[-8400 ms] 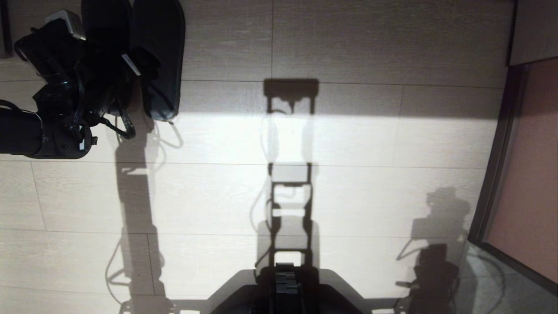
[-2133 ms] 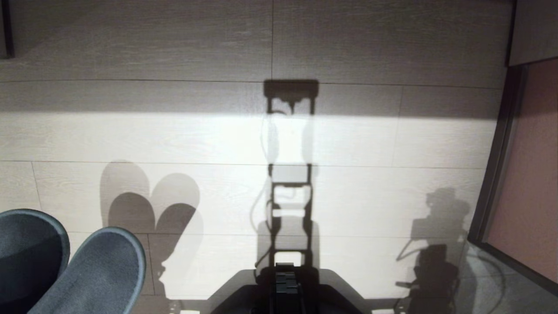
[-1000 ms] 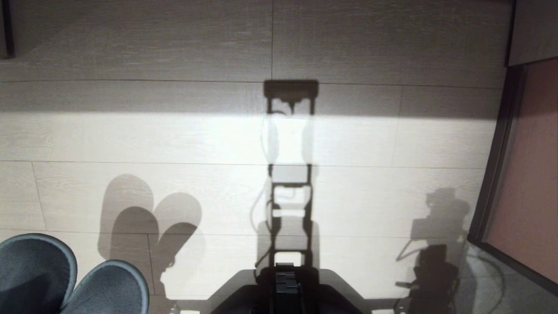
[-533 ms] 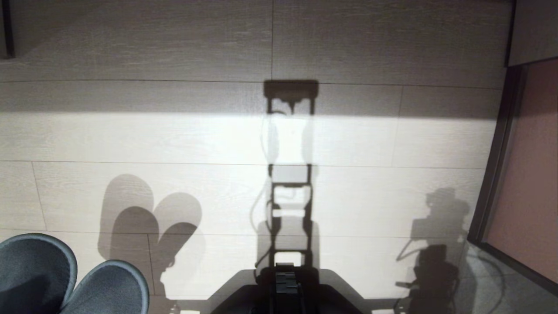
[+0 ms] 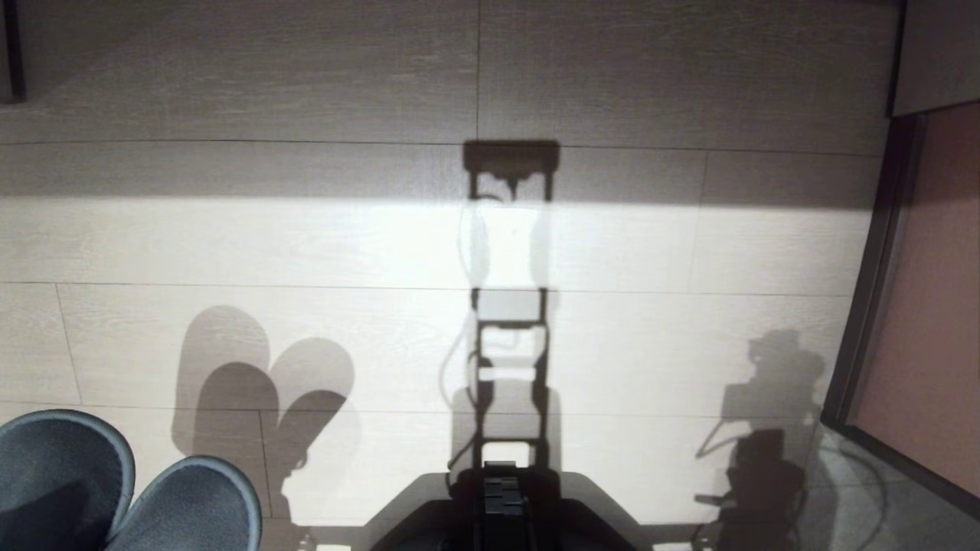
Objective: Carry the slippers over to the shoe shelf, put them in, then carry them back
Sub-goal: Place the slippers into the shoe cabinet
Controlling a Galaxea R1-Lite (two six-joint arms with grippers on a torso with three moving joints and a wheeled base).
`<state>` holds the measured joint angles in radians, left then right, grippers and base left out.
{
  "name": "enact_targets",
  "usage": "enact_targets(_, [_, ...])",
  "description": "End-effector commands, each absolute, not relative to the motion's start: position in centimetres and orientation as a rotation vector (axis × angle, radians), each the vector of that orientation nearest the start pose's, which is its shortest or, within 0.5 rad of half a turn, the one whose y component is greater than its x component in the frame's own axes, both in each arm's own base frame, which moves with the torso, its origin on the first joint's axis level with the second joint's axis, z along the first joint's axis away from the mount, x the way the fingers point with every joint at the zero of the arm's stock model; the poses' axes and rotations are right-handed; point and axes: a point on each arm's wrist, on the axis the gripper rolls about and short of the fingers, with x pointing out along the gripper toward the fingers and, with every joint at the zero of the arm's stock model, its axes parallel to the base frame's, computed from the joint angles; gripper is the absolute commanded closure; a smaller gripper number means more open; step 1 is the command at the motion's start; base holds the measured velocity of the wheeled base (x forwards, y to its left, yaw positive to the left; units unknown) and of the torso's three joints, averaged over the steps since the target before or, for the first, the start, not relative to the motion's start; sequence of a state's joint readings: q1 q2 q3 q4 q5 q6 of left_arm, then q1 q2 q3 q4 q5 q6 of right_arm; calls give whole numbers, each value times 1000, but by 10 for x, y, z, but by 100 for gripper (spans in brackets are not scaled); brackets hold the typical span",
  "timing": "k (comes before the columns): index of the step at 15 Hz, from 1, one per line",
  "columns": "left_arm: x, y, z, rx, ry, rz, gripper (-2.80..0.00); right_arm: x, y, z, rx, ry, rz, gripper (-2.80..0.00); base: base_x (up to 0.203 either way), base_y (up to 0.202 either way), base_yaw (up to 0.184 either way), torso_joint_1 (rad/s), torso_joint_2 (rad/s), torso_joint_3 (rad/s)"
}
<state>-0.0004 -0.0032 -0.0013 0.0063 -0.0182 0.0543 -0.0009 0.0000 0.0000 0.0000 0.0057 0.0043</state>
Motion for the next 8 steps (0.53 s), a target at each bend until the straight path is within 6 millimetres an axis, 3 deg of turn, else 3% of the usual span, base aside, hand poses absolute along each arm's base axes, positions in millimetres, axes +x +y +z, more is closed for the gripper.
enact_targets(1, [-23,0,75,52,4,-17,0,-23,0,75,5,-2,5,0,0,0,0,0,0,0])
enact_targets(4, [-23,0,75,54,5,-18,0,-23,0,75,5,-2,5,0,0,0,0,1,0,27])
enact_targets(8, [-23,0,75,55,4,-20,0,-23,0,75,5,-2,6,0,0,0,0,2,3,167])
